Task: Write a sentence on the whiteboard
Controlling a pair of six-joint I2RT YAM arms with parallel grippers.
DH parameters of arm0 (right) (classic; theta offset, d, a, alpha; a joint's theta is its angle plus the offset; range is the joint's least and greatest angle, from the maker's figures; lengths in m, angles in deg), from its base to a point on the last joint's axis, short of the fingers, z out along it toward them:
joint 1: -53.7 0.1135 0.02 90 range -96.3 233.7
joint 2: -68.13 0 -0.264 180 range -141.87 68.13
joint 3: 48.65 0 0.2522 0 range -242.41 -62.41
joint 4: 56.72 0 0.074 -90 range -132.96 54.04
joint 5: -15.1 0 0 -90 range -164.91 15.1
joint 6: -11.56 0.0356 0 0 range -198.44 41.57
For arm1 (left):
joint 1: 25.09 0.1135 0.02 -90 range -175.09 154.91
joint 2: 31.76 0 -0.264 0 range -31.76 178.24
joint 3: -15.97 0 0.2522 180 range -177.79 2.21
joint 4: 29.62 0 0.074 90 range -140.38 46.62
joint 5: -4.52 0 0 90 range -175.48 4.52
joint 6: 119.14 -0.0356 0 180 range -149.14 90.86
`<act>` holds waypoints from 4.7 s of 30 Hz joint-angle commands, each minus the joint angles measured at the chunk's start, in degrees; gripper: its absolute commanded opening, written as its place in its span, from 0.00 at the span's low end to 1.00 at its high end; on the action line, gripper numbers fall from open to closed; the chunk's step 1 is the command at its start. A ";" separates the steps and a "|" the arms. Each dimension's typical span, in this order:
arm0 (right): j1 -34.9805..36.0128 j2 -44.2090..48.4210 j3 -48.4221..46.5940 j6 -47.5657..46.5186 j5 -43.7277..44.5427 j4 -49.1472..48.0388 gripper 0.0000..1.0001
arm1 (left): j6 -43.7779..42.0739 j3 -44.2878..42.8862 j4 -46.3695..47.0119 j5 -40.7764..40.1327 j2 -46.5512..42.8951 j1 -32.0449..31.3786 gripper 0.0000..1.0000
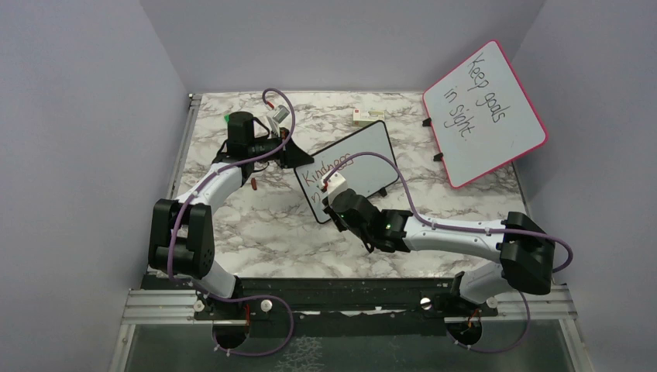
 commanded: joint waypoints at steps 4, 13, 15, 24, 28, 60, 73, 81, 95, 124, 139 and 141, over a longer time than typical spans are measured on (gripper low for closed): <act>0.09 0.52 0.23 0.38 0.77 -0.74 0.01 | -1.03 0.12 -4.23 -1.86 -0.19 -0.07 0.00; 0.09 0.97 0.03 -0.54 3.50 -4.54 0.01 | -1.03 0.12 -4.17 -1.77 -0.19 -0.07 0.00; 0.09 1.08 0.09 -0.69 3.89 -4.90 0.01 | -1.03 0.06 -4.19 -1.78 -0.20 -0.03 0.00; 0.09 1.35 0.33 -1.20 5.11 -6.35 0.01 | -1.03 0.04 -4.18 -1.69 -0.11 -0.04 0.00; 0.09 1.27 0.09 -1.46 5.49 -6.72 0.01 | -0.97 0.04 -4.17 -1.68 -0.11 -0.08 0.00; -0.08 2.10 0.97 0.57 3.68 0.06 0.01 | -1.03 0.04 -4.17 -1.74 -0.29 -0.08 0.00; -0.08 2.53 0.46 -1.33 6.38 -5.56 0.01 | -1.03 0.05 -4.18 -1.78 -0.29 0.00 0.00; -0.43 1.40 0.13 -1.33 6.68 -5.62 0.01 | -1.03 0.04 -4.17 -1.69 -0.22 -0.10 0.00; -0.65 0.29 0.01 -0.98 7.01 -5.61 0.01 | -1.03 0.04 -4.19 -1.69 -0.28 -0.08 0.00; -0.96 0.13 0.69 0.85 5.96 -3.04 0.01 | -1.03 0.04 -4.18 -1.66 -0.46 -0.09 0.00; -0.96 -0.10 1.75 2.96 3.46 0.40 0.01 | -1.03 -0.05 -4.18 -1.69 -0.37 -0.05 0.00; -0.96 -0.10 1.83 3.06 3.31 0.59 0.01 | -1.03 -0.05 -4.20 -1.69 -0.32 -0.08 0.00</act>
